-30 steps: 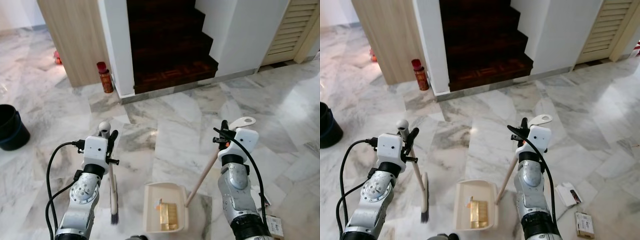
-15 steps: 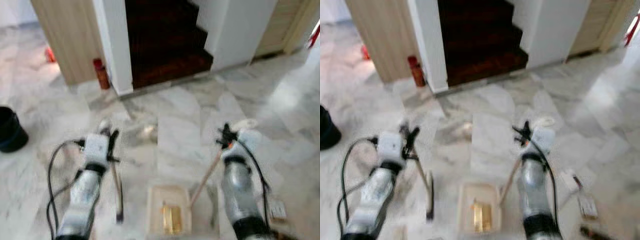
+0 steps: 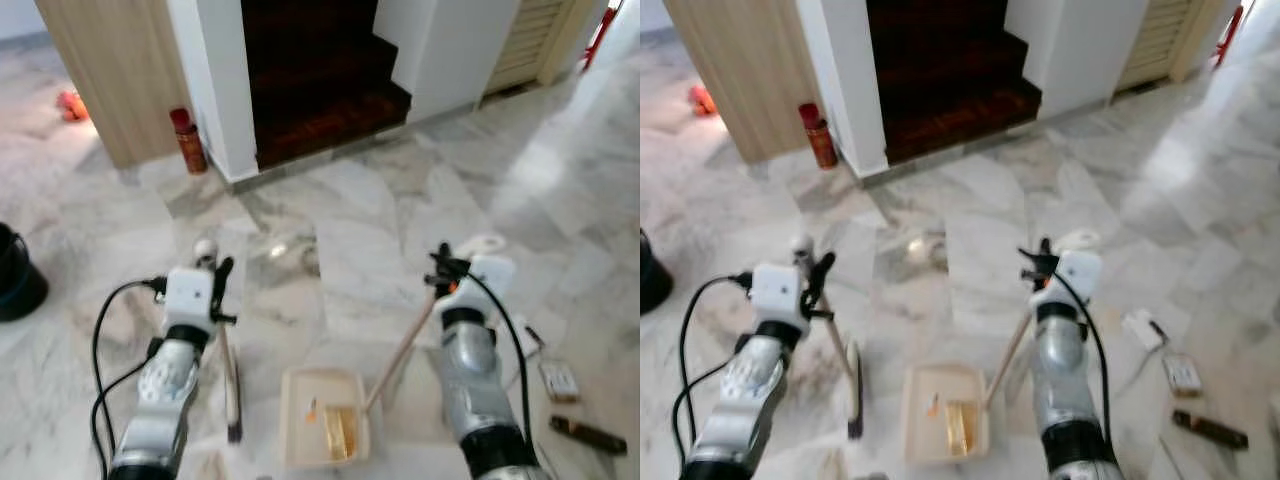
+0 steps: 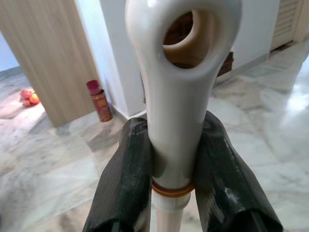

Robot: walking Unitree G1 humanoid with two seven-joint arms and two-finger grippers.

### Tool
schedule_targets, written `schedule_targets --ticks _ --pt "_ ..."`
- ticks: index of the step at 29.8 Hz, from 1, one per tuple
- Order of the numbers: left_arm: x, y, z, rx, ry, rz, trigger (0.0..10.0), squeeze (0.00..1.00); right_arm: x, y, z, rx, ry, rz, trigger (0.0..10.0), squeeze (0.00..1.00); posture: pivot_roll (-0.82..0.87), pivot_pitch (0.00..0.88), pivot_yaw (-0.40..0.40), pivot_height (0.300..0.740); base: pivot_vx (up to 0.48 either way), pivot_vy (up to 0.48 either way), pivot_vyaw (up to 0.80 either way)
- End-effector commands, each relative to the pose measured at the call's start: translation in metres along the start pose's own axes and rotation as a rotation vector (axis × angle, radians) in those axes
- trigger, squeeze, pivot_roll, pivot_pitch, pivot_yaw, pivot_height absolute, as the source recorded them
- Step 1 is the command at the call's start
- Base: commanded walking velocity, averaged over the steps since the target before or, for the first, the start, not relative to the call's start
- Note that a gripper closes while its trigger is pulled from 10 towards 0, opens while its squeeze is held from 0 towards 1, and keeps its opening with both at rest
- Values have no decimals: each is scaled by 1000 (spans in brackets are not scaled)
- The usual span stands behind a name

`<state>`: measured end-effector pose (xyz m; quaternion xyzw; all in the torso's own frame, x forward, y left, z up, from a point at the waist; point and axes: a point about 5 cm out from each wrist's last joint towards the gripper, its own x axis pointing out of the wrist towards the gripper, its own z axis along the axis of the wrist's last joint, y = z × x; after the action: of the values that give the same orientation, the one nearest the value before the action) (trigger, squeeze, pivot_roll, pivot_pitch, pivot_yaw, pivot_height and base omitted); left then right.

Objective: Sweep floor

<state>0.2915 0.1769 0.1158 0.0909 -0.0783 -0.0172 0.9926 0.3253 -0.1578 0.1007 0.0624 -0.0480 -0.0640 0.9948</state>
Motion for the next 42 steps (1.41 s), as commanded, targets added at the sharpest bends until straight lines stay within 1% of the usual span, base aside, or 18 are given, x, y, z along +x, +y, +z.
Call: schedule_targets --ticks 1,33,42 --pt "2 1 9 14 -39 4 10000 0 3 1 9 35 -40 -3 10000 0 124 119 12 740 0 428 0" --pt "1 1 10 19 -47 -6 10000 0 2 3 9 38 -51 7 10000 0 142 56 17 740 0 426 0" --pt "1 1 10 18 -48 -8 10000 0 2 5 8 38 -53 9 10000 0 145 58 17 740 0 425 0"
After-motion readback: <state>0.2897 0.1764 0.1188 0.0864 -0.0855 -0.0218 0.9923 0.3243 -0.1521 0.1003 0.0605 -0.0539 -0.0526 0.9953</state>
